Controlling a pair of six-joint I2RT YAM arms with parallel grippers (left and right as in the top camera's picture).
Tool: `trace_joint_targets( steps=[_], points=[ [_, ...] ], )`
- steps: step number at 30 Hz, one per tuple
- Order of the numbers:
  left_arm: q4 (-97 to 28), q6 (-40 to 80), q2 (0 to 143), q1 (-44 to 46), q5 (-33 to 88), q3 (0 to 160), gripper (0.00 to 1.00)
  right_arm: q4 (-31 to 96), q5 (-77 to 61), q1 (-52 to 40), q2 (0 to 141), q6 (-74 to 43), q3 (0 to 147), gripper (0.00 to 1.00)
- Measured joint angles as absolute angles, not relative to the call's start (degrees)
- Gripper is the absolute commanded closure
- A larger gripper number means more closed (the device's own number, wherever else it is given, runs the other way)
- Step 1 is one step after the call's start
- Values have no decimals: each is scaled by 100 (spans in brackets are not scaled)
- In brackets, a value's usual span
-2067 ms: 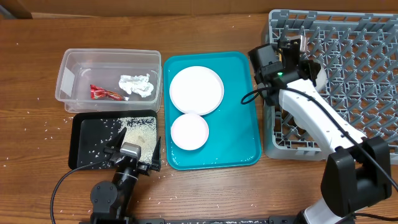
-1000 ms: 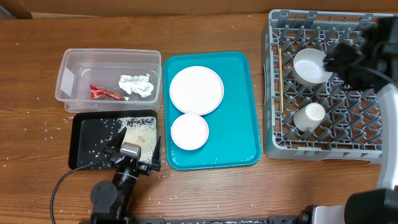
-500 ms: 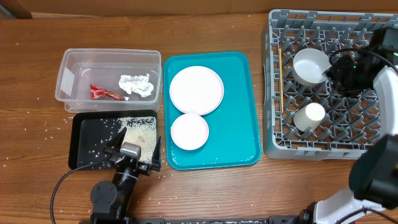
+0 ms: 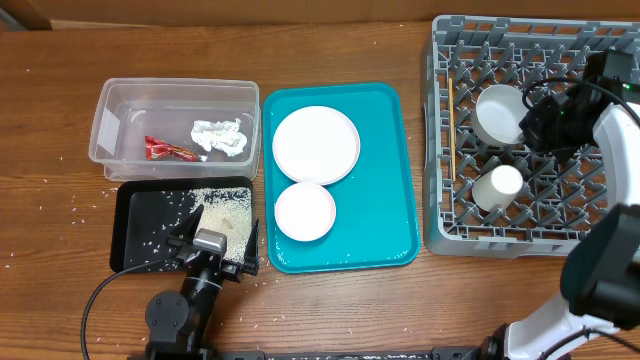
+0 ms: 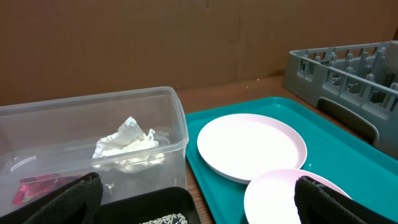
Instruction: Sort waste into correct bins and load items into the dishwasher
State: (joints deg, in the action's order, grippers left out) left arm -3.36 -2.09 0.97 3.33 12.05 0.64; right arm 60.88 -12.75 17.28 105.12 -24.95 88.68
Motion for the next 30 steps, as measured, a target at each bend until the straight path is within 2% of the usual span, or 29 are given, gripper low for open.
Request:
trace_joint_targets(
  steps=[6,11,19,30],
  points=[
    [-336,-209,97,333,1205,64,0,6202,38,1026,9218,-2320,8873,96],
    [-336,-209,97,333,1205,64,0,6357,2318,-209,8479,-2276,8927,96],
    [-338,-209,97,333,1205,67,0,6104,5548,-1612,8879,-2355,8656,96],
    [-336,-209,97,333,1205,64,0,5905,6716,-1761,9913,-2366,7970,96]
  ],
)
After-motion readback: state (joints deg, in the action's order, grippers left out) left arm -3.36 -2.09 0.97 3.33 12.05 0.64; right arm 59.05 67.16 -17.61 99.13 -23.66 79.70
